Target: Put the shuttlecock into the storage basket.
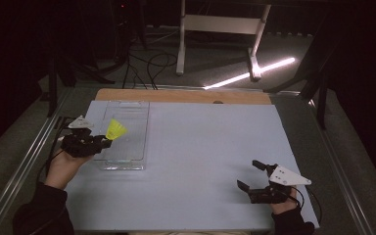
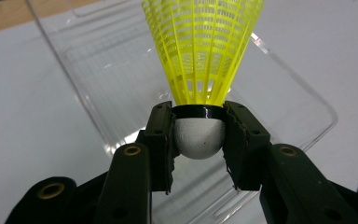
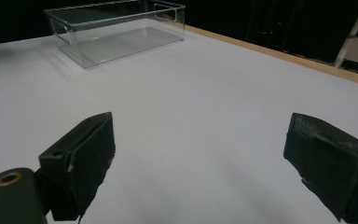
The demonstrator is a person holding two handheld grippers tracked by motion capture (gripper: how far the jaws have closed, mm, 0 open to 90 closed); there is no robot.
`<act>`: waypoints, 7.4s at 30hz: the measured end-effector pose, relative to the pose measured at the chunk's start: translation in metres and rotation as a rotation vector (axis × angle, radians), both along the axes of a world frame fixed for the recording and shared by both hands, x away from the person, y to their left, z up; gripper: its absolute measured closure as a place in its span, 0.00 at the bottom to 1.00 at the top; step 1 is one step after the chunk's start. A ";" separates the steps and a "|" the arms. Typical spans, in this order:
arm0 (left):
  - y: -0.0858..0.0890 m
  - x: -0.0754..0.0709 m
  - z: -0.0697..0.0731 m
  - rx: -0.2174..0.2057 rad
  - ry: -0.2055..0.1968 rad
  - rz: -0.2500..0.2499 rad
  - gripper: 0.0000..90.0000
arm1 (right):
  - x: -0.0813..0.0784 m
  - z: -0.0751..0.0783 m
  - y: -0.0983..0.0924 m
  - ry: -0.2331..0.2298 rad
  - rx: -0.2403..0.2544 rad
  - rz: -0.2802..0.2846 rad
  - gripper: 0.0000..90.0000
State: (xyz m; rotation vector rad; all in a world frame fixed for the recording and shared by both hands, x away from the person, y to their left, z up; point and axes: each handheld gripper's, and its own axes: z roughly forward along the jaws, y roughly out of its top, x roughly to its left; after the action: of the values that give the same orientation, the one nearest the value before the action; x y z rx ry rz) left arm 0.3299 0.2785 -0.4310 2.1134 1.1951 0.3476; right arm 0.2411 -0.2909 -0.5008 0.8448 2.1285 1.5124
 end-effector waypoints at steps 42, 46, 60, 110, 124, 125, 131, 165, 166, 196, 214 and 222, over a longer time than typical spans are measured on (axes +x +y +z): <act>-0.010 0.006 -0.018 0.178 0.209 0.012 0.73 | 0.000 0.000 0.000 0.000 0.002 0.003 0.10; -0.012 0.010 -0.017 0.203 0.241 0.008 0.73 | 0.000 0.000 0.000 0.001 0.003 0.003 0.10; -0.017 0.019 -0.004 0.192 0.253 0.019 0.46 | 0.000 0.000 -0.001 0.001 0.003 0.000 0.10; -0.071 0.027 0.039 0.089 0.104 -0.210 0.00 | 0.000 0.001 -0.001 -0.004 -0.001 -0.003 0.10; -0.108 0.030 0.050 0.063 0.055 -0.314 0.00 | -0.001 0.001 -0.002 -0.004 0.000 -0.005 0.10; -0.112 0.030 0.050 0.053 0.057 -0.330 0.00 | -0.001 0.001 -0.002 -0.006 0.001 -0.003 0.10; -0.127 0.028 0.048 0.044 0.041 -0.373 0.00 | -0.001 0.001 -0.001 -0.002 0.003 -0.005 0.10; -0.195 -0.005 -0.001 -0.008 -0.001 -0.619 0.00 | -0.002 0.003 -0.002 -0.010 0.001 -0.004 0.10; -0.195 -0.007 -0.003 -0.010 0.003 -0.624 0.00 | -0.002 0.003 -0.002 -0.009 -0.001 -0.003 0.10; -0.163 -0.052 -0.055 -0.049 0.050 -0.585 0.00 | -0.003 0.003 -0.001 -0.009 0.000 -0.002 0.10; -0.113 -0.069 -0.070 -0.089 0.040 -0.488 0.00 | -0.003 0.003 -0.001 -0.010 -0.002 0.000 0.10; -0.090 -0.077 -0.076 -0.118 0.013 -0.420 0.00 | -0.003 0.003 -0.001 -0.007 -0.009 0.001 0.10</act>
State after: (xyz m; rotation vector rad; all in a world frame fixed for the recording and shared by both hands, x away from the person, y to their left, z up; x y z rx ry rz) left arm 0.2533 0.1887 -0.5068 2.1949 0.7299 0.0705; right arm 0.2386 -0.2915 -0.4979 0.8349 2.1291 1.5034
